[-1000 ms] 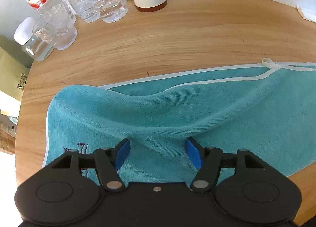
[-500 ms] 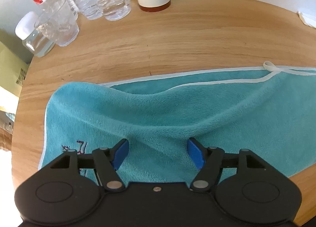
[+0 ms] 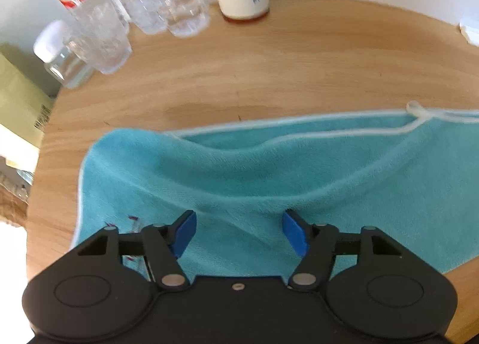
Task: Fold towel
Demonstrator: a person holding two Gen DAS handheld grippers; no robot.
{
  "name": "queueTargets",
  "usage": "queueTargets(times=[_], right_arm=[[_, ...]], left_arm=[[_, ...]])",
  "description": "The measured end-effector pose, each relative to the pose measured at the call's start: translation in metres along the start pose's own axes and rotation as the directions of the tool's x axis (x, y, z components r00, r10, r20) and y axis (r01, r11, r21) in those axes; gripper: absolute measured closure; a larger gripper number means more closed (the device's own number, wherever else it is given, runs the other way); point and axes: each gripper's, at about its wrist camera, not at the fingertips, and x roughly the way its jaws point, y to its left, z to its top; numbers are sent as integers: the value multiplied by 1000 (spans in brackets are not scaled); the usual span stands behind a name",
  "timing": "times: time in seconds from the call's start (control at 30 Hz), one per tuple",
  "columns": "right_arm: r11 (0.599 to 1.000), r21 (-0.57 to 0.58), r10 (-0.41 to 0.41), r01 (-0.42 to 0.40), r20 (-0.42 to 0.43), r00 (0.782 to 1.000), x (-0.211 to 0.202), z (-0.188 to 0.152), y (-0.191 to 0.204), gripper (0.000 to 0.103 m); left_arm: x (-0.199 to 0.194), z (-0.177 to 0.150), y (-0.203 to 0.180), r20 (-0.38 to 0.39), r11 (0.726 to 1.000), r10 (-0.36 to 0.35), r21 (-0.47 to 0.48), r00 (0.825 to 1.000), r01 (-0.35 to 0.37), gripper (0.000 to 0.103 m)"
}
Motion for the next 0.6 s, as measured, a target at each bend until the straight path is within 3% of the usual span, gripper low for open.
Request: queueTargets(times=[0.13, 0.2, 0.27, 0.4, 0.47, 0.6], right_arm=[[987, -142, 88, -79, 58, 994, 13, 44, 33, 84], [965, -229, 143, -130, 43, 989, 30, 59, 56, 84], [940, -302, 170, -159, 8, 985, 50, 70, 76, 84], [901, -382, 192, -206, -77, 978, 72, 81, 98, 84], [874, -428, 186, -228, -138, 973, 78, 80, 106, 84], [880, -426, 163, -211, -148, 975, 81, 83, 110, 84]], left_arm=[[-15, 9, 28, 76, 997, 18, -75, 997, -13, 37], [-11, 11, 38, 79, 997, 29, -74, 996, -23, 37], [-1, 14, 51, 69, 998, 44, -57, 997, -40, 44], [21, 16, 85, 45, 989, 72, -132, 996, -66, 49], [27, 18, 99, 25, 985, 47, -170, 999, -42, 49], [39, 21, 103, 12, 990, 71, -120, 997, -69, 49]])
